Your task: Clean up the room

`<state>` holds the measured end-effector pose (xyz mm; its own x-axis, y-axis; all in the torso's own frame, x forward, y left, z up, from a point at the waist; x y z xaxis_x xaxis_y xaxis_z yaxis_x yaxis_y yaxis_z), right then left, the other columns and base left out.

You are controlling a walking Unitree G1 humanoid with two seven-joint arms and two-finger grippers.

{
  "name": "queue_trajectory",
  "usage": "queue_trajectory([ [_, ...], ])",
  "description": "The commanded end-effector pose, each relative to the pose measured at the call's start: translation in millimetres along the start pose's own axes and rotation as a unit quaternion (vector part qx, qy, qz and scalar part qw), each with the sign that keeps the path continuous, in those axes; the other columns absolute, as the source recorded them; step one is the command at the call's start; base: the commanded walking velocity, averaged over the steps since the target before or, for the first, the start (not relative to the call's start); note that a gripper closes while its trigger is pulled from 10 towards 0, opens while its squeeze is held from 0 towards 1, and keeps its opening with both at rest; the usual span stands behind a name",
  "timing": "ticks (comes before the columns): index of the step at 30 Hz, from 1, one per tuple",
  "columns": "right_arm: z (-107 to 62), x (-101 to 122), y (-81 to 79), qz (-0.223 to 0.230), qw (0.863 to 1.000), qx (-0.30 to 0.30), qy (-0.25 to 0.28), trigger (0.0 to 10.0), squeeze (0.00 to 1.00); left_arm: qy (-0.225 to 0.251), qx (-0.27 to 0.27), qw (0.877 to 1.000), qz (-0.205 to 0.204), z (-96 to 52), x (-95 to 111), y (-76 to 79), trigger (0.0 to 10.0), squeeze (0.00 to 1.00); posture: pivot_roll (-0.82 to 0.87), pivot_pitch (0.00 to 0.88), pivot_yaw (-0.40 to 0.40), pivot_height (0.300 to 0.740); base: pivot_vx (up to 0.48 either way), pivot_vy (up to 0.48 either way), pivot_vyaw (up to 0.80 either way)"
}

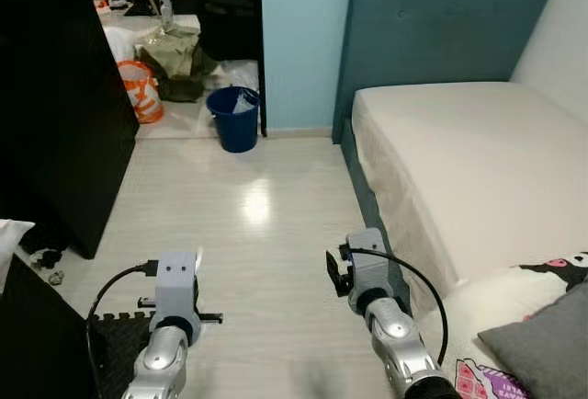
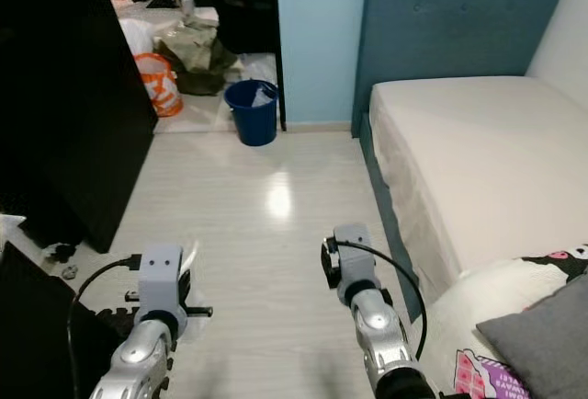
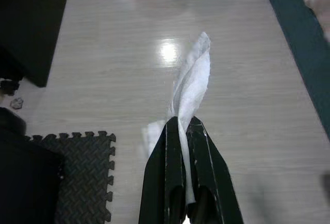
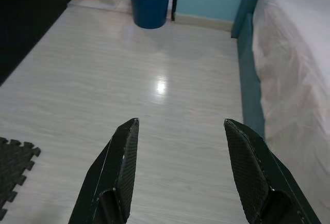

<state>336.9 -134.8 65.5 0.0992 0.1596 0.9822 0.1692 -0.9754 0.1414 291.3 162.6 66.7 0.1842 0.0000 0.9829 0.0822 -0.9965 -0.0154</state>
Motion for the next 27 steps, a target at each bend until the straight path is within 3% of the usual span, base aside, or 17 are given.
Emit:
queue_trajectory([
  [1,-3.2,-7.8,-2.1,0.008,1.0,0.0,-0.014,10.0,0.0,-0.001,-0.004,1.0,-0.009,-0.4,-1.8,2.0,10.0,0.0,0.06,0.159,-0.015,0.74,0.0,0.0,0.0],
  [5,-3.6,-8.3,-1.9,0.01,1.0,0.0,-0.014,10.0,0.0,-0.001,0.001,1.0,-0.013,0.1,-1.1,0.8,10.0,0.0,0.06,0.154,-0.015,0.74,0.076,0.0,0.0],
  [27,-4.5,-6.9,-3.9,0.006,1.0,0.009,-0.006,10.0,0.0,0.017,0.019,0.999,-0.03,-0.7,2.5,-4.9,10.0,0.0,0.06,0.14,-0.02,0.74,0.364,0.0,0.0],
])
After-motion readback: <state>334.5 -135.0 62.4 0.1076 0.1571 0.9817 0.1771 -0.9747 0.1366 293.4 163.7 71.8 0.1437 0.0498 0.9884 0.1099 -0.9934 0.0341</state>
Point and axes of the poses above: a point about 5 cm out from each wrist's last joint towards the gripper, its own z axis pointing out of the wrist towards the gripper, its own x axis along the axis of the wrist's last joint, y = z × x, the point moved 1 cm from there along z, pointing out of the wrist towards the gripper, and after that the axes turned 1 degree about -z, right-handed, at the moved point
